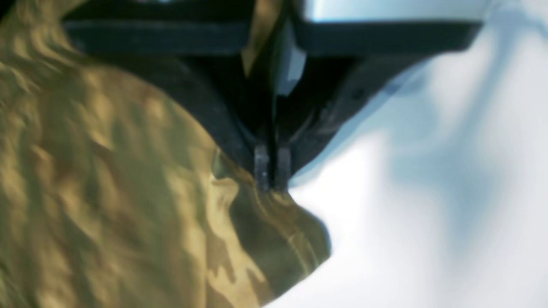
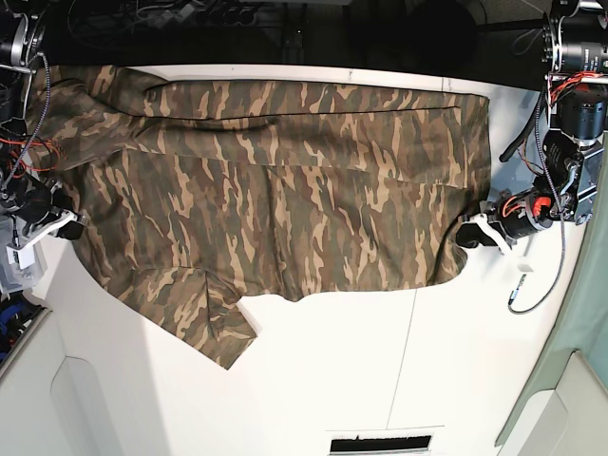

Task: Layout the t-shirt on the table in an organized manner, then fold the t-shirt properly
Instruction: 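Drag the folded shirt with the left gripper to straighten the fold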

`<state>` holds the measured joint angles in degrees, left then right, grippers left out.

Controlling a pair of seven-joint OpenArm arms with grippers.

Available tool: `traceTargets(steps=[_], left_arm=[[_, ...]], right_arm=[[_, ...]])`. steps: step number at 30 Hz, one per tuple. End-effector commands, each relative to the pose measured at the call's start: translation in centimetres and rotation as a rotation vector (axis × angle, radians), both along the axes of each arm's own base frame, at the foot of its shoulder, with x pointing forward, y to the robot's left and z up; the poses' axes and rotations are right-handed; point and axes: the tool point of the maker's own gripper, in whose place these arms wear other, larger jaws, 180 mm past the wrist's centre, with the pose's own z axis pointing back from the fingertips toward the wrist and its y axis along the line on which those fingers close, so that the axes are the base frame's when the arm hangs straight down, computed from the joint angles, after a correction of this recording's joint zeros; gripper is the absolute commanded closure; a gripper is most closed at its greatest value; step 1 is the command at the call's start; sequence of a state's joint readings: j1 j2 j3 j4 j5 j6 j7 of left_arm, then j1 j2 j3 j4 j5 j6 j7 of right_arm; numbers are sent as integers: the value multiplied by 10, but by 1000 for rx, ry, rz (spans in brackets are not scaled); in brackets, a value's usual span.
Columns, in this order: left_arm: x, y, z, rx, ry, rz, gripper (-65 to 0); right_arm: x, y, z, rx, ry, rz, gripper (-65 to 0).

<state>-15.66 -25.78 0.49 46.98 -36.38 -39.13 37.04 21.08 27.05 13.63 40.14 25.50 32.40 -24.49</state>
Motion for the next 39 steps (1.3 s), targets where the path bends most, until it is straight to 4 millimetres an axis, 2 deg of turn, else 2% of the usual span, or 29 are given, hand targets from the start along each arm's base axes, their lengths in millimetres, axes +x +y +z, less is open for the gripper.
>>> traceTargets(steps=[1, 5, 9, 13, 17, 23, 24, 25, 27, 28, 35, 39], left_arm=[[9, 1, 15, -15, -23, -17, 0], [11, -8, 46, -121, -22, -37, 0], [6, 9, 72, -140, -64, -45, 0], [-9, 22, 84, -113, -75, -70, 0], [-29, 18, 79, -89, -42, -116, 0], [-59, 8, 58, -100, 14, -131, 0], [-60, 6, 56, -101, 16, -132, 0], [-61, 5, 55, -102, 15, -132, 0], [-58, 2, 55, -113, 2, -126, 0], [-58, 0, 55, -117, -2, -125, 0], [-63, 0, 43, -54, 23, -151, 0], [-64, 0, 42, -55, 26, -150, 0]], right_arm=[[16, -15, 25, -16, -66, -9, 0], [14, -28, 41, -14, -61, -22, 0], [11, -46, 71, 1, -148, -77, 0], [-9, -72, 85, 1, -174, -139, 0], [-32, -84, 75, 8, -148, -174, 0], [-77, -79, 38, 23, -58, -194, 0], [-82, -78, 34, 26, -53, -197, -50], [-83, -76, 33, 29, -55, -200, -147], [-78, -78, 36, 27, -86, -210, -305], [-73, -80, 42, 24, -119, -219, -345], [-34, -91, 79, 12, -283, -264, -351], [-12, -98, 86, -45, -283, -310, -351]])
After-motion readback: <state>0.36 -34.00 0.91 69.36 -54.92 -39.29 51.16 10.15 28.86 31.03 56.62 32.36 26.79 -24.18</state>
